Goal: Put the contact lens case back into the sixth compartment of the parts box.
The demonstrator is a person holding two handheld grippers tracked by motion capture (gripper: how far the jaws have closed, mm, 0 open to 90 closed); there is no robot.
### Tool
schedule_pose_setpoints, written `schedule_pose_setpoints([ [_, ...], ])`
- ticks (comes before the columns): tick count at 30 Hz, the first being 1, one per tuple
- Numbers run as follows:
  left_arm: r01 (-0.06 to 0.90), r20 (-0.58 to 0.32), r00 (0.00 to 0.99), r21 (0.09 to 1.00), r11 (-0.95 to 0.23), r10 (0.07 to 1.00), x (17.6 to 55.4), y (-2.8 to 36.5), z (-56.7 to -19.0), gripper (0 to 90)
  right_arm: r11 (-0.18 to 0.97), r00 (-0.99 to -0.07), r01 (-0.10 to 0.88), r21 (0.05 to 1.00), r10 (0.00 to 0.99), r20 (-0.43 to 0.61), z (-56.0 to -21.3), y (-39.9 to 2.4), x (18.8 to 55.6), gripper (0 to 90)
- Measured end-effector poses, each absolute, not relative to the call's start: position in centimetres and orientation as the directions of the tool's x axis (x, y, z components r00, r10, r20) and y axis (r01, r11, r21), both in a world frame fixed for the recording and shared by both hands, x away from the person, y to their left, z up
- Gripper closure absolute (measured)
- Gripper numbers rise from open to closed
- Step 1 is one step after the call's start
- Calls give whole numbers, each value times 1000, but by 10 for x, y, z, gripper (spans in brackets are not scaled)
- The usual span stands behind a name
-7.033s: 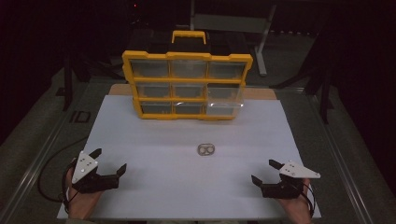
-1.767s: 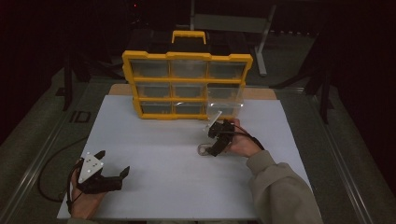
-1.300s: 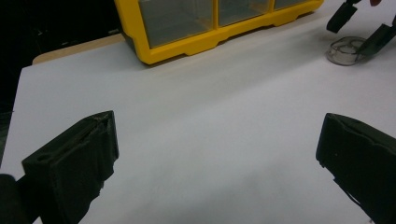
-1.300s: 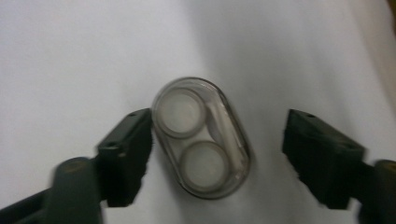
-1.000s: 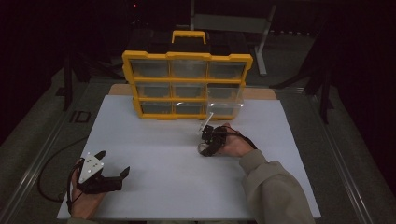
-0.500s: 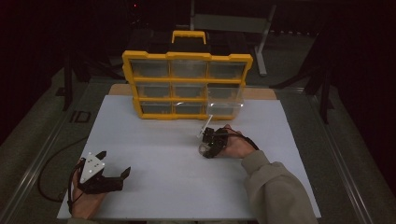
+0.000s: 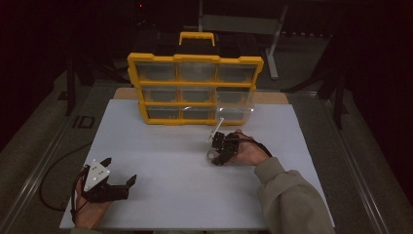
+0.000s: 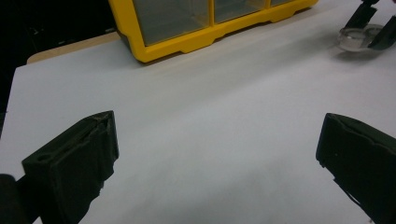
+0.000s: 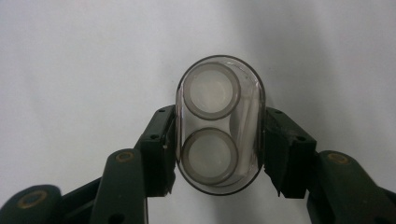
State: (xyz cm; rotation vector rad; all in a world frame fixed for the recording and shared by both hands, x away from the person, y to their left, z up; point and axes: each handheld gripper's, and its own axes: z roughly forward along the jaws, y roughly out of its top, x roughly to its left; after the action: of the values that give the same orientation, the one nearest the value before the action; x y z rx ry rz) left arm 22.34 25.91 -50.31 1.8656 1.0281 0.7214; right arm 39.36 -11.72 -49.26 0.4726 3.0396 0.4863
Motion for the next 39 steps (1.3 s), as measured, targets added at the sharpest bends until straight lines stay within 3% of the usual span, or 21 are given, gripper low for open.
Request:
schedule_pose_setpoints([
  [39, 369, 78, 494, 883, -290, 866, 223, 258, -504, 0, 881, -952, 287, 376, 307, 9, -435, -124, 394, 490],
])
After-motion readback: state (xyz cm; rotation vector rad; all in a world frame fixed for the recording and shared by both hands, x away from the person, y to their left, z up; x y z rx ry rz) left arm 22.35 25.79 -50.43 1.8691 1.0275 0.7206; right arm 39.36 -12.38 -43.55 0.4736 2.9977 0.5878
